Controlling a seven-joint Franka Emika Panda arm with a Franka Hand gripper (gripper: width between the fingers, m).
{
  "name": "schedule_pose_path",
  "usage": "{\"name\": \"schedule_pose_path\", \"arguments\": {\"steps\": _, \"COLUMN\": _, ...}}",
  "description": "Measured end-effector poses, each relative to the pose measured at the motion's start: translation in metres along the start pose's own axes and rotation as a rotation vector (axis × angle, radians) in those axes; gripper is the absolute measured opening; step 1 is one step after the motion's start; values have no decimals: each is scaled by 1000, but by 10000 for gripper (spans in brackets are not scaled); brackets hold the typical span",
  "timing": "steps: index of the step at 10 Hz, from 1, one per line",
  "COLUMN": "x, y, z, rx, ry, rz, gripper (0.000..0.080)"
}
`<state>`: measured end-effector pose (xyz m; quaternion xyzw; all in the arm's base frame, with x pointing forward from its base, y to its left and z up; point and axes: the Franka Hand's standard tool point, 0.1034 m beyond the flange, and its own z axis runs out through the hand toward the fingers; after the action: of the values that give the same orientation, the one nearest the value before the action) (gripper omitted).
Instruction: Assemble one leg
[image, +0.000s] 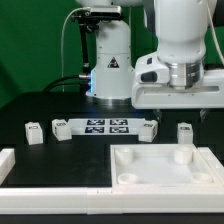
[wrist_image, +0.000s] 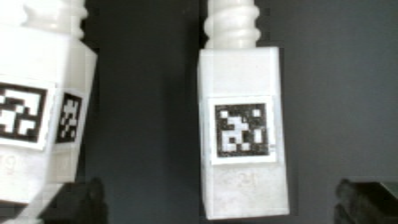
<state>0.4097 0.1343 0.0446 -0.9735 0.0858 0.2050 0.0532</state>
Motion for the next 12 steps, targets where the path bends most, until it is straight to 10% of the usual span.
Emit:
{"name": "schedule_pose_path", "arguments": {"steps": 6, "x": -12, "y": -4, "z": 11, "rx": -31, "ry": -583, "rz": 14, "gripper": 649}}
{"name": "schedule_pose_path", "arguments": {"steps": 12, "x": -2, "y": -7, "z": 34, "rx": -31, "ry": -530, "rz": 17, "gripper": 649}}
